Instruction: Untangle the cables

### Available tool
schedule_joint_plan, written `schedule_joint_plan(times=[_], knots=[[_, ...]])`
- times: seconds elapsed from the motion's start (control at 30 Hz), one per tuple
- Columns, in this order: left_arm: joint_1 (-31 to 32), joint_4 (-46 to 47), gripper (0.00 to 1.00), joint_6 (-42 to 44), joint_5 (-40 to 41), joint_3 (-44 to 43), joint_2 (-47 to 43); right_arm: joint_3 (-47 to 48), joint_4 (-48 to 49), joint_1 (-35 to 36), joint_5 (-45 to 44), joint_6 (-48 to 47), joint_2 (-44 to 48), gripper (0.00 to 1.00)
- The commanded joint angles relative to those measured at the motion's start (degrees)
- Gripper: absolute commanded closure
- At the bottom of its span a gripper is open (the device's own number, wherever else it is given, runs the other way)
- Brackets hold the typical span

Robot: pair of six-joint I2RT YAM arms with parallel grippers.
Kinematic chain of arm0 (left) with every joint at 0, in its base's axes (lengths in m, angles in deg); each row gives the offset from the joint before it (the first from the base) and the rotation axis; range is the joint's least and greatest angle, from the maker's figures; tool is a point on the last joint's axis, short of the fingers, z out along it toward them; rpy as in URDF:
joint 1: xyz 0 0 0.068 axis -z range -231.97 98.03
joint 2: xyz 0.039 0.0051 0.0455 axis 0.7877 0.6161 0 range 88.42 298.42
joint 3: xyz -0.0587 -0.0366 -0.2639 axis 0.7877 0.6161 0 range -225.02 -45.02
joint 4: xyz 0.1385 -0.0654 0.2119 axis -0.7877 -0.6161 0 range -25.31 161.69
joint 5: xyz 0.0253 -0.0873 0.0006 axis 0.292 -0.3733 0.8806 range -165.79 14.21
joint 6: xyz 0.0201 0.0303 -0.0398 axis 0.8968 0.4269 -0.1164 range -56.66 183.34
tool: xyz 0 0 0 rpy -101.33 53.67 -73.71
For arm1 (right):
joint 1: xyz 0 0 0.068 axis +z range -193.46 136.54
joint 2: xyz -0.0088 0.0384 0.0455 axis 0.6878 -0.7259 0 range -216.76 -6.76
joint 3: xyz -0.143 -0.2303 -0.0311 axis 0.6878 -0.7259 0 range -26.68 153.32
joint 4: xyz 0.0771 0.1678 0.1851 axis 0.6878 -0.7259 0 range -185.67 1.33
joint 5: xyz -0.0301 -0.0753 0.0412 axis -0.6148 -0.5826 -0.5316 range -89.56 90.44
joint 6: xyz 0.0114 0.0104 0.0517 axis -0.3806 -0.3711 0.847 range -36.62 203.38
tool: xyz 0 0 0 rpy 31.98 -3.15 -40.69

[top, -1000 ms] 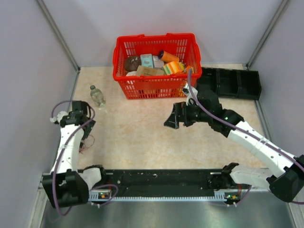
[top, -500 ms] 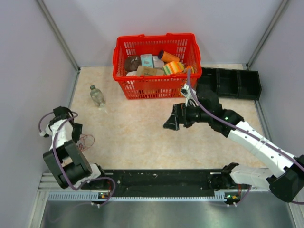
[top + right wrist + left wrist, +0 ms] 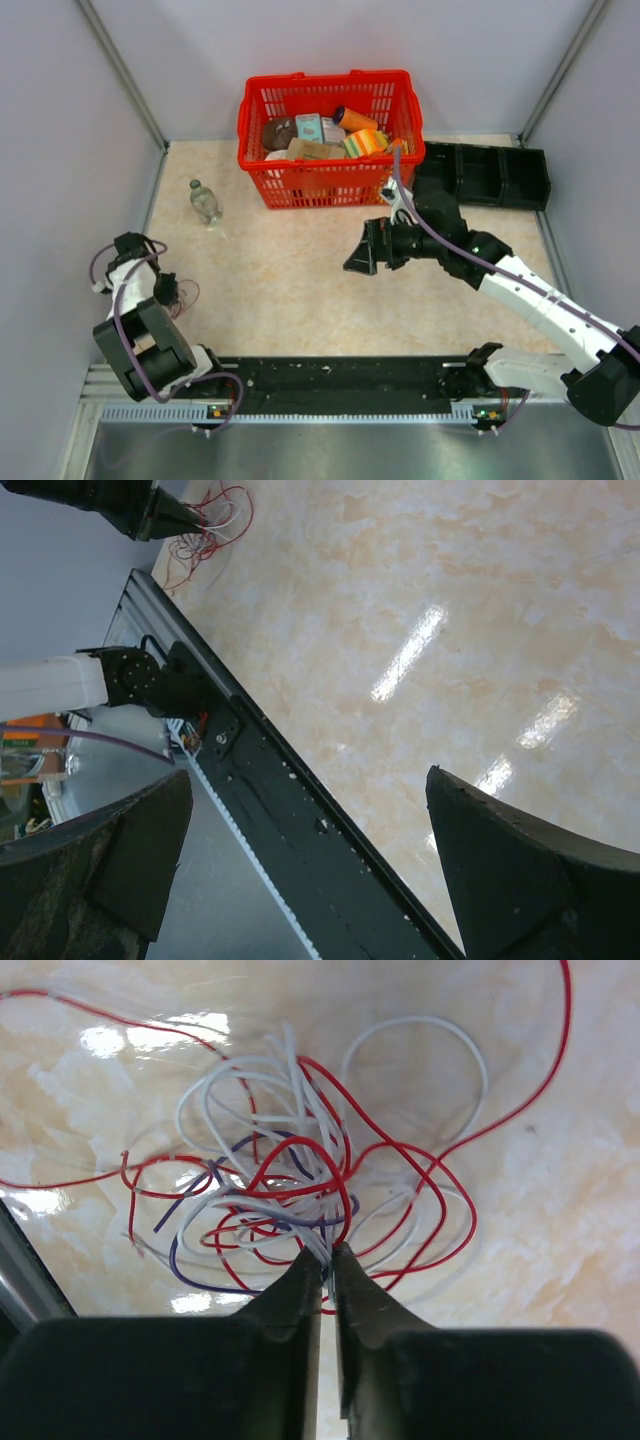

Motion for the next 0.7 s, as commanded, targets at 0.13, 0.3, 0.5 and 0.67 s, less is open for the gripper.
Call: schedule_joint_plan(times=[0.13, 0.3, 0.5, 0.67], knots=[[3.89, 4.59, 1.0, 7.91, -11.85, 1.96, -3.46, 1.63, -4.57, 0.44, -12.73, -0.83, -4.23, 0.01], [21.01, 3.2, 1.0, 13.18, -10.82, -2.08, -2.41, 0.06, -6.7, 0.35, -20.92, -1.53, -3.89, 0.01], [37.19, 6.77, 1.0, 16.35, -14.14, -0.6, -8.54, -3.37, -3.97, 0.35, -18.48, -3.81, -1.77, 0.01], [47.31, 16.8, 1.0, 16.97, -23.88, 3.36, -13.92, -5.12, 0.59, 0.44, -13.56, -3.82, -4.67, 0.02]])
